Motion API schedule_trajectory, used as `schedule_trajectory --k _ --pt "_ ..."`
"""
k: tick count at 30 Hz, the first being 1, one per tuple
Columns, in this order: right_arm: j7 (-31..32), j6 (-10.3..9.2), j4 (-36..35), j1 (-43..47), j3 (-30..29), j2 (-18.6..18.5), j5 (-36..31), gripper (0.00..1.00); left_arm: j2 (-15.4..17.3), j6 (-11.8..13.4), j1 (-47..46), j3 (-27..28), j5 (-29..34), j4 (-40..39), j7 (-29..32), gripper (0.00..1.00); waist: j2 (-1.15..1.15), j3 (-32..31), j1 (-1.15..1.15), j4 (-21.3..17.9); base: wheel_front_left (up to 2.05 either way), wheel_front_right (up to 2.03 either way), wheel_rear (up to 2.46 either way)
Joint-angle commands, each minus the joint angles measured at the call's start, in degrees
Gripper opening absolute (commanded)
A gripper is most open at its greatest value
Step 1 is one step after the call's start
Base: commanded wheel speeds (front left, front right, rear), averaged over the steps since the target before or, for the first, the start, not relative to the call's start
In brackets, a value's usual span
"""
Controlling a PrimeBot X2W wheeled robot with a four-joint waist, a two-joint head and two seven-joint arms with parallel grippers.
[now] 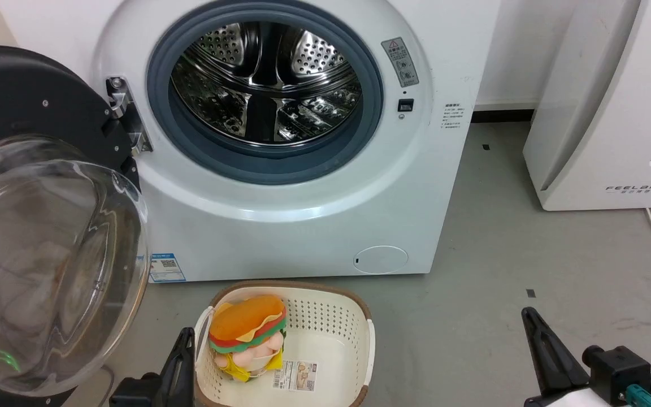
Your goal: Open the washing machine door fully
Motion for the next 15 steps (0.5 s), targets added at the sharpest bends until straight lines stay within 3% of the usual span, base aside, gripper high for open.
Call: schedule_trajectory --k 1,15 --pt "0.2 0.01 0.2 -1.1 0.0 0.1 -0.5 0.0 -0.2 -0.2 -1.0 0.4 0.8 -0.2 0.2 0.0 0.0 0.0 0.0 0.0 0.0 0.0 0.0" --pt "0.8 0.02 0.5 -2.0 -0.1 0.1 -0.9 0.0 -1.0 -0.9 -2.1 1.5 1.9 -0.5 1.8 0.0 0.0 0.2 0.0 0.2 0.0 0.0 0.0"
